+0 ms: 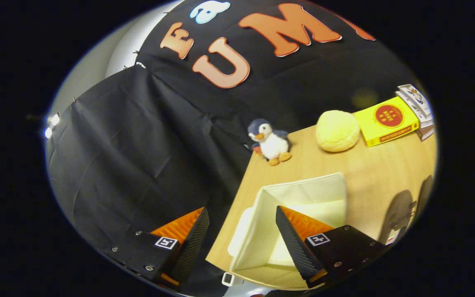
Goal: Open the storage box then place both shoes into the box .Put the left shoe in first, then the right shoe, with the right side of both shoes facing outward in a uniform manner.
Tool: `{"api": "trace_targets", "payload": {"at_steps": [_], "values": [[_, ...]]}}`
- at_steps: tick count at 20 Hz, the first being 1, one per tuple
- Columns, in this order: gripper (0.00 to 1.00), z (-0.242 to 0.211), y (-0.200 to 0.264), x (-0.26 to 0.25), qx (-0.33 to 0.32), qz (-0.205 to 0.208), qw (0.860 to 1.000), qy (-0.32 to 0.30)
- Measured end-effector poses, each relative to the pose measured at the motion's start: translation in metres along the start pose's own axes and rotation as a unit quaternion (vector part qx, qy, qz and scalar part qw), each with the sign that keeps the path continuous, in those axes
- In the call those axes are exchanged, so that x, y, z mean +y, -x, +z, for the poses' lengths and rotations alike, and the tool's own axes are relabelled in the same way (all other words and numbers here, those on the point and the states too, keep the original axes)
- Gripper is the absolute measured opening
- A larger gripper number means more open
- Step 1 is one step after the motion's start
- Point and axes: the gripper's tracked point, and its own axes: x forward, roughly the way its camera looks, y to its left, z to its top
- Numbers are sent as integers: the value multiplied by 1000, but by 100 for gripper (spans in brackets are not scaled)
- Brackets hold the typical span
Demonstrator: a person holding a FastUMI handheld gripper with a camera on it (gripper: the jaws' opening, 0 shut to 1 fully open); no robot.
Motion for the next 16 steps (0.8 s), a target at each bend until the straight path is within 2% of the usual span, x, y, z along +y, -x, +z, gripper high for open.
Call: {"api": "trace_targets", "payload": {"at_steps": [3,8,13,16], "values": [[98,7,33,-64,-31,-70,997,12],[98,-6,83,-165,-41,-180,982,40],[98,-33,118,-230,-21,-254,964,80],[97,-46,128,-255,-8,-283,953,112]]}}
